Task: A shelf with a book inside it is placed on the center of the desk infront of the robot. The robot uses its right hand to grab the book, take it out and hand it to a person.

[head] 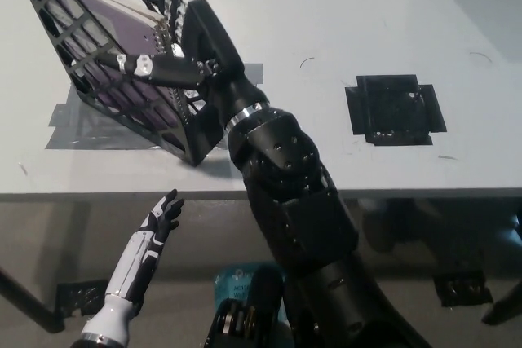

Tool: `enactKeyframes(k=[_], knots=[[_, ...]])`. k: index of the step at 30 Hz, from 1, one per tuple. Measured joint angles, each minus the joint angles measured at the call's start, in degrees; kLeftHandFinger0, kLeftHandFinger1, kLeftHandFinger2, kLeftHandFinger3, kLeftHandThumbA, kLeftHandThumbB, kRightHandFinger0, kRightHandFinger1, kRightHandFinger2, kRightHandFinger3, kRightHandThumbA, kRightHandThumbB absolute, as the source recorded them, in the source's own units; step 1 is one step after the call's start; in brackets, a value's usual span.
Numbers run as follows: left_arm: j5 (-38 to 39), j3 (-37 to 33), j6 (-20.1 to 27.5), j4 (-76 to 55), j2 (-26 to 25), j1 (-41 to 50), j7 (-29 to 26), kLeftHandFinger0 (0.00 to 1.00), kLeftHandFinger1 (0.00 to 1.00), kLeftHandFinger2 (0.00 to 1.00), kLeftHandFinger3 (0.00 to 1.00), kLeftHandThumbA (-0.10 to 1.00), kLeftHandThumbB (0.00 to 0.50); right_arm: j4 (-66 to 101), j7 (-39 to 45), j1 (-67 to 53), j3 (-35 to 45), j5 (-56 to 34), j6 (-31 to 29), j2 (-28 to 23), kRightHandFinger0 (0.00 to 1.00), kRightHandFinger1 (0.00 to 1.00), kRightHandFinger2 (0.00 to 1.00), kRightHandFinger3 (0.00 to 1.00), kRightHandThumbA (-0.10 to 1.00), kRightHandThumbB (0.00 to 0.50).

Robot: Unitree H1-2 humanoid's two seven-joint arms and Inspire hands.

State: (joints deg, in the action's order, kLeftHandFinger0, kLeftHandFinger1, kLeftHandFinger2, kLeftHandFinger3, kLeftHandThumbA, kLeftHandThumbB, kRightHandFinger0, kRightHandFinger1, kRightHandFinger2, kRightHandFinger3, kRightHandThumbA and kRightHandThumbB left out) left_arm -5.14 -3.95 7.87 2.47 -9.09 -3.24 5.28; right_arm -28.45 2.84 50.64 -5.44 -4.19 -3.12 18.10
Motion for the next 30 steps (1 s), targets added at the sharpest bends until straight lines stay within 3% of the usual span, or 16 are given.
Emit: enactKeyframes(k=[5, 8, 12, 16, 25, 30], knots=[[-0.1, -0.1, -0.3, 0.0, 0.0, -0.1, 0.3, 1.0, 1.0, 1.0, 1.0, 1.0, 0.253, -3.2, 0.0, -0.1, -0.6, 0.3, -0.1, 0.0, 1.0, 1.0, 1.0, 1.0, 1.0, 0.242], [-0.1, -0.1, -0.5, -0.1, 0.0, -0.3, 0.3, 1.0, 1.0, 1.0, 1.0, 1.0, 0.251, -4.3, 0.0, -0.1, -0.6, 0.2, -0.1, 0.0, 1.0, 1.0, 1.0, 1.0, 1.0, 0.275], [-0.1, -0.1, -0.9, -0.2, -0.1, -0.6, 0.3, 1.0, 1.0, 1.0, 1.0, 1.0, 0.237, -5.7, 0.0, -0.1, -0.5, 0.0, -0.2, 0.0, 1.0, 1.0, 1.0, 1.0, 1.0, 0.263], [-0.2, -0.2, -1.1, -0.2, -0.2, -0.9, 0.3, 1.0, 1.0, 1.0, 1.0, 1.0, 0.231, -7.3, 0.1, -0.1, -0.4, 0.0, -1.0, 0.0, 1.0, 1.0, 1.0, 1.0, 1.0, 0.287], [-0.7, -0.6, -1.1, -0.2, -0.3, -1.1, 0.3, 1.0, 1.0, 1.0, 1.0, 1.0, 0.238, -13.9, 0.2, 1.4, 0.4, -0.2, -2.4, 0.0, 1.0, 1.0, 1.0, 1.0, 1.0, 0.269], [-0.6, -0.6, -1.1, -0.2, -0.3, -1.2, 0.3, 1.0, 1.0, 1.0, 1.0, 1.0, 0.292, -17.6, 0.2, 3.6, 0.8, -0.2, -3.0, -0.3, 1.0, 1.0, 1.0, 1.0, 1.0, 0.275]])
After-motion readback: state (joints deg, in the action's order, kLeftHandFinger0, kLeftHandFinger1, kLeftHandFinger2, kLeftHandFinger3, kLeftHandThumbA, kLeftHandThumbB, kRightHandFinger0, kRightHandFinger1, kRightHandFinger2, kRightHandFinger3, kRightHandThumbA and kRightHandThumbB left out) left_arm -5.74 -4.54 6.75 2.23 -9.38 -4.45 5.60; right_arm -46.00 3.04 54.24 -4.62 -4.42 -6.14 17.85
